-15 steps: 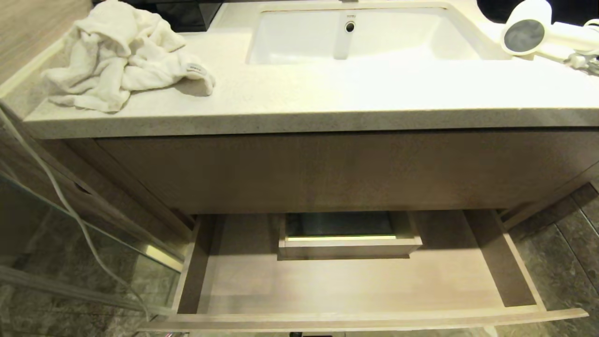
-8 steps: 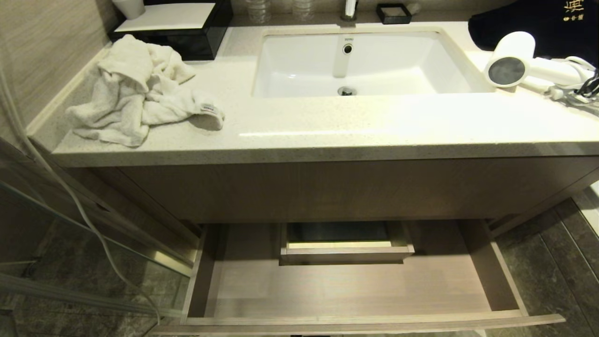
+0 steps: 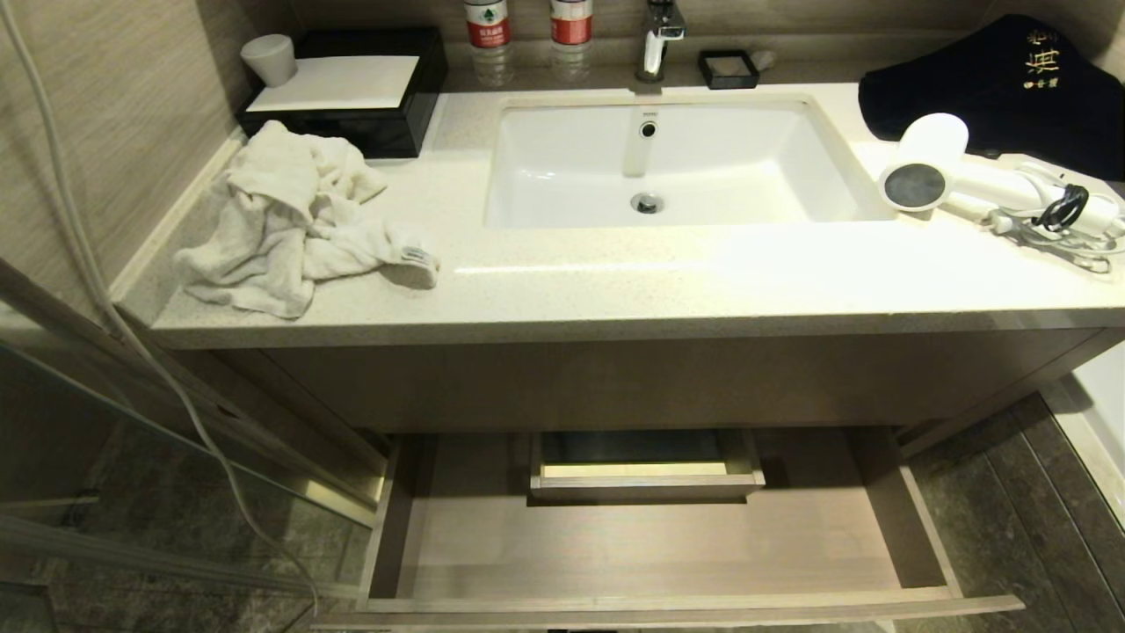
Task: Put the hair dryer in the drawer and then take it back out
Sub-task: Pick up the hairdryer
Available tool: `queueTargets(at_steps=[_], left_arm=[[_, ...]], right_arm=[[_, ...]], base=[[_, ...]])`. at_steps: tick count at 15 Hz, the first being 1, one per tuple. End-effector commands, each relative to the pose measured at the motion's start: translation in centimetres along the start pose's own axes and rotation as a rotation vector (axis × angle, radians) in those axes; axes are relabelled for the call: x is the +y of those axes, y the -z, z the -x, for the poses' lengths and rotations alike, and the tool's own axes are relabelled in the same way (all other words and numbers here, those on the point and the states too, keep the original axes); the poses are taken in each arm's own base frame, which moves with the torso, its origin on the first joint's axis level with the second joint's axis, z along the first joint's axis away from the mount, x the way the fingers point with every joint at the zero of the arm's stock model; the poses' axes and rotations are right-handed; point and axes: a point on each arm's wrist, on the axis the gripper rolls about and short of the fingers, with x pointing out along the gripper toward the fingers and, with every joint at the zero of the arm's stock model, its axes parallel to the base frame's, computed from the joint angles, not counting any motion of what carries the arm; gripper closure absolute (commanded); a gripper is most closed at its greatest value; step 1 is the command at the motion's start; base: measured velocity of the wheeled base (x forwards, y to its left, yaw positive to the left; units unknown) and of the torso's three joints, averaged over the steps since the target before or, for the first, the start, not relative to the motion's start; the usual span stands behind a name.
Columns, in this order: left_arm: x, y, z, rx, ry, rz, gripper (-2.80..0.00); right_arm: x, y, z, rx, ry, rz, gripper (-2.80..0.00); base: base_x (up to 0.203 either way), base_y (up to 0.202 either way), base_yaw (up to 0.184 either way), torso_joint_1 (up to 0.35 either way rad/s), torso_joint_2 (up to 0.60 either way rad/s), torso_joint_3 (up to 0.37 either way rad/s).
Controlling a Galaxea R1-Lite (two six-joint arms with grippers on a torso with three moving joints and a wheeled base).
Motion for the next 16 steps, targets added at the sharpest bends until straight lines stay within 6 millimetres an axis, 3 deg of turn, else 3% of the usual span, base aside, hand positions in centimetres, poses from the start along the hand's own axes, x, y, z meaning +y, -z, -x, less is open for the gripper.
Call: queueTargets(at_steps=[1, 5, 16], left_arm=[[-0.01, 0.04, -0.02, 0.003, 0.001, -0.001, 0.0], [-0.01, 0.04, -0.02, 0.003, 0.001, -0.003, 0.0], [-0.01, 0.04, -0.02, 0.003, 0.001, -0.001, 0.0]], right_arm=[[0.0, 0.04, -0.02, 0.003, -0.001, 0.001, 0.0], [0.0, -0.05, -0.01, -0.003, 0.0, 0.002, 0.0], [0.0, 0.0, -0.01, 0.001, -0.001, 0.001, 0.0]], base=[[0.0, 0.0, 0.0, 0.034, -0.06, -0.033], [0.0, 0.0, 0.0, 0.164, -0.02, 0.136], [0.0, 0.0, 0.0, 0.324, -0.07, 0.255]])
